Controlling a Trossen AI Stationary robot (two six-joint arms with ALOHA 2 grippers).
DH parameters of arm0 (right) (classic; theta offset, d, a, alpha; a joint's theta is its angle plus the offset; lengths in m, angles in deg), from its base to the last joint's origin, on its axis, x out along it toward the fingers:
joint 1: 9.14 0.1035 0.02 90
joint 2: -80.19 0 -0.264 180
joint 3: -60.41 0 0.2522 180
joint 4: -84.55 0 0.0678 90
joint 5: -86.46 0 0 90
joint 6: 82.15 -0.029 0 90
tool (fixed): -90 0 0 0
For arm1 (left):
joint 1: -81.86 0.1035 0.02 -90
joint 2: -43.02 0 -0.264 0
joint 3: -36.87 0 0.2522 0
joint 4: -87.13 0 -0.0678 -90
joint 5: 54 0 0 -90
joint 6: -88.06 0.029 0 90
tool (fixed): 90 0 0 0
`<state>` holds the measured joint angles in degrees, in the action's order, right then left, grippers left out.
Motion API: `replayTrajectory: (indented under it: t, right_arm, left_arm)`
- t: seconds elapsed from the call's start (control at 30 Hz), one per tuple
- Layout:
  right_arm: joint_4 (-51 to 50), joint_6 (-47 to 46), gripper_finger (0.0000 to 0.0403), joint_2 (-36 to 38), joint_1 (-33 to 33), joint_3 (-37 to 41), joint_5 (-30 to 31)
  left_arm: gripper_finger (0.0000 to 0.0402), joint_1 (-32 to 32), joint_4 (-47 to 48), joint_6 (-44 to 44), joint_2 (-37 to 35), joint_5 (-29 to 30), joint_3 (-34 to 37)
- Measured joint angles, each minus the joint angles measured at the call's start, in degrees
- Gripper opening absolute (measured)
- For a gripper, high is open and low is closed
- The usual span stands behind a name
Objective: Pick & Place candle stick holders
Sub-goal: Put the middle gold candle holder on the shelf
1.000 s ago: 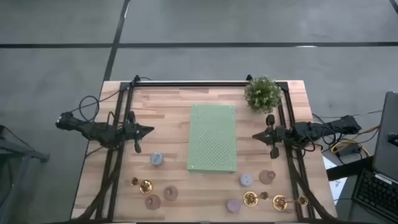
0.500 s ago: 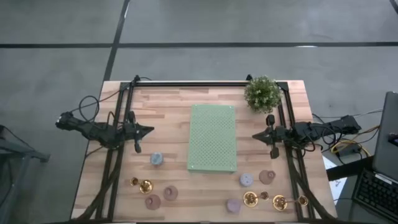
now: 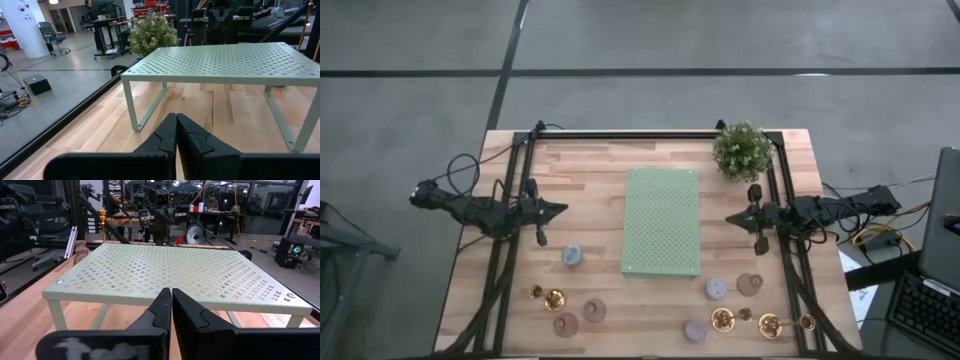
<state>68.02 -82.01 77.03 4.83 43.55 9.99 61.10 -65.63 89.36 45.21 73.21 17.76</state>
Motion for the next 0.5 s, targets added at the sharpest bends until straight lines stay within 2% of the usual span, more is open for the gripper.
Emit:
replayTrajectory:
  t: [0.2, 0.4, 0.5]
  right_arm:
    - [3.29, -0.34, 0.0008, 0.02, 0.00, 0.01, -0.07]
    - [9.86, -14.91, 0.0008, 0.02, 0.00, -0.01, -0.36]
    - [12.36, -16.52, 0.0008, -0.07, 0.00, -0.01, -0.37]
  left_arm:
    - [0.0014, 0.00, 0.00, 0.00, -0.02, 0.02, 0.02]
    - [0.0014, -0.04, 0.00, 0.00, 0.00, 0.03, 0.00]
    - [0.0014, -0.04, -0.01, 0.00, 0.00, 0.04, 0.01]
